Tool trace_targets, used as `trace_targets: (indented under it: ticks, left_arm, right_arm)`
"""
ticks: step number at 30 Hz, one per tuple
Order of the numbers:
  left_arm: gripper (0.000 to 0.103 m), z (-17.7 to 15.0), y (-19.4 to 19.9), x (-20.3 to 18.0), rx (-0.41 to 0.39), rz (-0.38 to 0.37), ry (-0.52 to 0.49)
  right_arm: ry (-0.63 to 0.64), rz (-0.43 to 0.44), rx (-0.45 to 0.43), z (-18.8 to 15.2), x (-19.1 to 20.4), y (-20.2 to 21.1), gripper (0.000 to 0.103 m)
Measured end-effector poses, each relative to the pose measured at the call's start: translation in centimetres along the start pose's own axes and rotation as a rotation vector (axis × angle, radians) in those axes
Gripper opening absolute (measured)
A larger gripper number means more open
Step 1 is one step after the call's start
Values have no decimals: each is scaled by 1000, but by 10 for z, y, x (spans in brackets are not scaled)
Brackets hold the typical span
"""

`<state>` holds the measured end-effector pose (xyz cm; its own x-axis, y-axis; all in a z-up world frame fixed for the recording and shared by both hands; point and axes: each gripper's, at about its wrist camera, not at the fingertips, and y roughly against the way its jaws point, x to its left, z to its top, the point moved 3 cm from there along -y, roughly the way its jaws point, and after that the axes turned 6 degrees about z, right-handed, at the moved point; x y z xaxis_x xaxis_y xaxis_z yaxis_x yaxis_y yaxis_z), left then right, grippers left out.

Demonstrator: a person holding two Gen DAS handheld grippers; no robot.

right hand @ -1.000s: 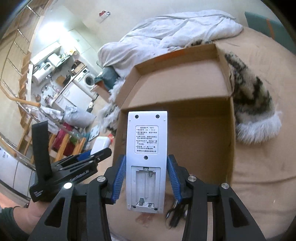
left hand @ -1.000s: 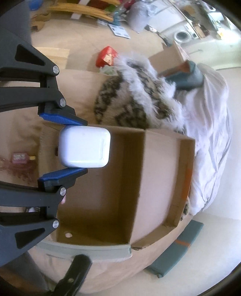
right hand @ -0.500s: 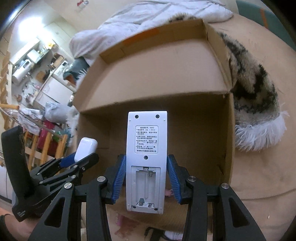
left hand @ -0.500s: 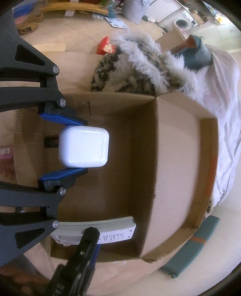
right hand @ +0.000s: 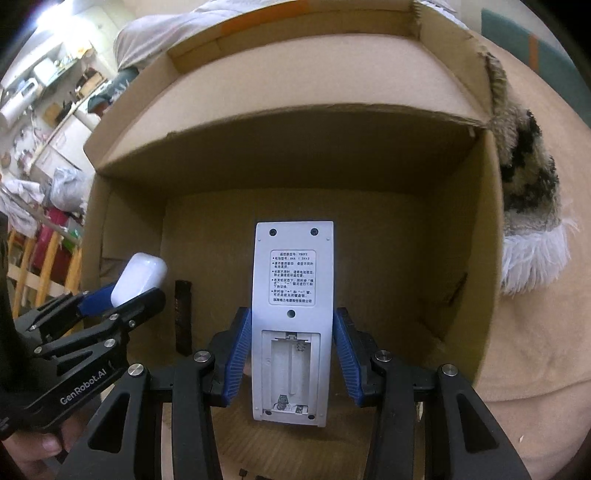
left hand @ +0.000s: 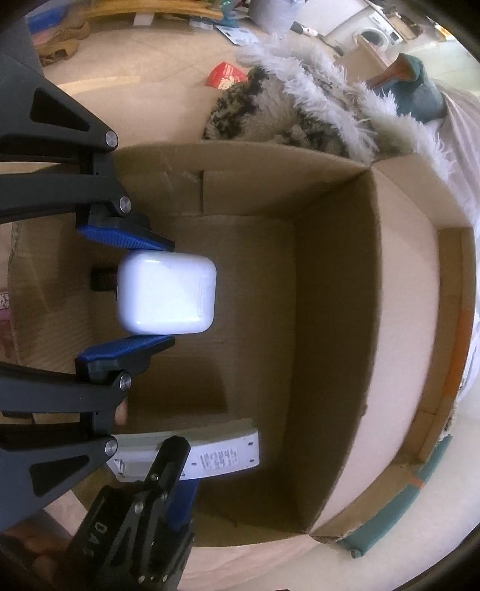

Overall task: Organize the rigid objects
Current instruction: 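Place the earbud case and remote upright in the box and open both tools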

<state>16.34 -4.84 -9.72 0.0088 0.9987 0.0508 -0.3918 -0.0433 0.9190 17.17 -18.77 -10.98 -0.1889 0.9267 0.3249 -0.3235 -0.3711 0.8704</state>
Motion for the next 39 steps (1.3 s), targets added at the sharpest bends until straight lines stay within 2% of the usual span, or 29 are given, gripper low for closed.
trace_targets:
  ticks: [10,16,18,21,24,26,27,28,29,31,32,34,39]
  left_arm:
    - [39,-6,-10,-8,18,11,-26]
    - [40,-5,-15,-10,20,16,-40]
    - [40,-5,-17,-14,20,14,-41]
    - [39,-7,-18,-17,18,19,-49]
    - [40,-8,-18,-19,20,14,-46]
    - [40,-7,-18,-19,19,7,-46]
    - [41,-6,-17,-20,15,7,-47]
    - [44,-6,-15,-20,9,4,-50]
    - [52,-6,-14,-21,2,1,-52]
    - [63,-5,-11,-22,-10,-5,-52]
    - [65,-5,-9,-23,-15,-13,-49]
    - [65,-5,-8,-24,-13,-19,-48]
    - [65,-4,-8,-23,-11,-15,-46]
  right_arm:
    - [-3,-31,24,8,4,-14,47]
    - [-5,-17,16,11,6,-15,46]
    - [-4,-6,-2,13,7,-12,42]
    - [0,-1,-23,16,9,-9,42]
    - [-21,38,-38,19,9,-4,42]
    - [-23,54,-60,22,11,1,47]
    - [-29,68,-71,23,12,3,57]
    - [-34,77,-78,24,12,-1,68]
    - [-37,80,-82,25,12,0,70]
    - [-47,85,-78,27,12,-2,70]
    - [-54,91,-79,27,8,0,71]
    - [-57,96,-86,30,8,0,74]
    - [-42,81,-83,25,6,3,75]
